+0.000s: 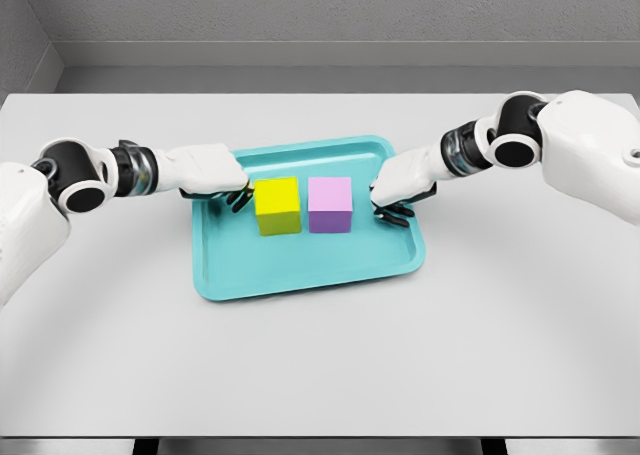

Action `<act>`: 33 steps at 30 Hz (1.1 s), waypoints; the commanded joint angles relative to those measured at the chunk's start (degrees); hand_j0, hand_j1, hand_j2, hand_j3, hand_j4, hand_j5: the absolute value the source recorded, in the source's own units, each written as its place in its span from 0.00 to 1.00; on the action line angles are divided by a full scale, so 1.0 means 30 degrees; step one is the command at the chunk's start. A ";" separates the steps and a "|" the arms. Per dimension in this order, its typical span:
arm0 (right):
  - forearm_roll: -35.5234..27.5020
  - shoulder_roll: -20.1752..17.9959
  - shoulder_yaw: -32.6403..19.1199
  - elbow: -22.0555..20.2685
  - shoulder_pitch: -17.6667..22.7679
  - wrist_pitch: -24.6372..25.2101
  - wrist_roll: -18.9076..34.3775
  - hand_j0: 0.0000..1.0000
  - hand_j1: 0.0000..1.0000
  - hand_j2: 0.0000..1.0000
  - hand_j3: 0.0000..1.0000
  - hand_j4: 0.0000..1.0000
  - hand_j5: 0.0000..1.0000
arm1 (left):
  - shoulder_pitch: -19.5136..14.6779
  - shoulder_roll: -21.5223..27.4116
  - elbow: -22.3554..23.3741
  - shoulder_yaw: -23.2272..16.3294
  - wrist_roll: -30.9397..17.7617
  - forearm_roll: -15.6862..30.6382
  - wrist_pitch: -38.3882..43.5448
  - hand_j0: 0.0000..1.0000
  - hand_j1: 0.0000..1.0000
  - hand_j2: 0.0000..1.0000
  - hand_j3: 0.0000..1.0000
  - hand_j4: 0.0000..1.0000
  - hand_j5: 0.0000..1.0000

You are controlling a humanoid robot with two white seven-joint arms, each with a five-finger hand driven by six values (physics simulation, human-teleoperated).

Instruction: Push two cubes

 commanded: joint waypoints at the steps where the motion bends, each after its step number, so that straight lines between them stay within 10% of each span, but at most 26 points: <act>1: -0.0122 0.0087 0.0108 -0.0010 0.0000 -0.0062 0.0124 0.13 0.13 0.13 0.13 0.13 0.13 | 0.0000 -0.0035 0.0055 -0.0129 -0.0004 -0.0135 -0.0147 0.31 0.31 0.31 0.31 0.31 0.31; 25: -0.0093 -0.0235 0.0254 0.0195 -0.1113 -0.0062 0.0124 0.14 0.14 0.14 0.14 0.14 0.14 | -0.0439 0.0024 0.0055 -0.0422 -0.0004 0.0450 -0.0147 0.31 0.31 0.31 0.31 0.31 0.31; 30: -0.0034 -0.2255 -0.0008 -0.0068 -0.1641 -0.0062 0.0124 0.18 0.18 0.18 0.18 0.18 0.18 | -0.0820 0.3274 -0.2258 -0.0334 -0.0004 0.2999 -0.0147 0.31 0.31 0.31 0.31 0.31 0.31; 33: 0.0024 -0.4775 -0.2089 0.0282 -0.1260 -0.0062 0.0124 0.43 0.43 0.43 0.43 0.43 0.43 | -0.0615 0.6262 -0.3723 0.0544 -0.0004 0.4523 -0.0147 0.40 0.40 0.40 0.40 0.40 0.40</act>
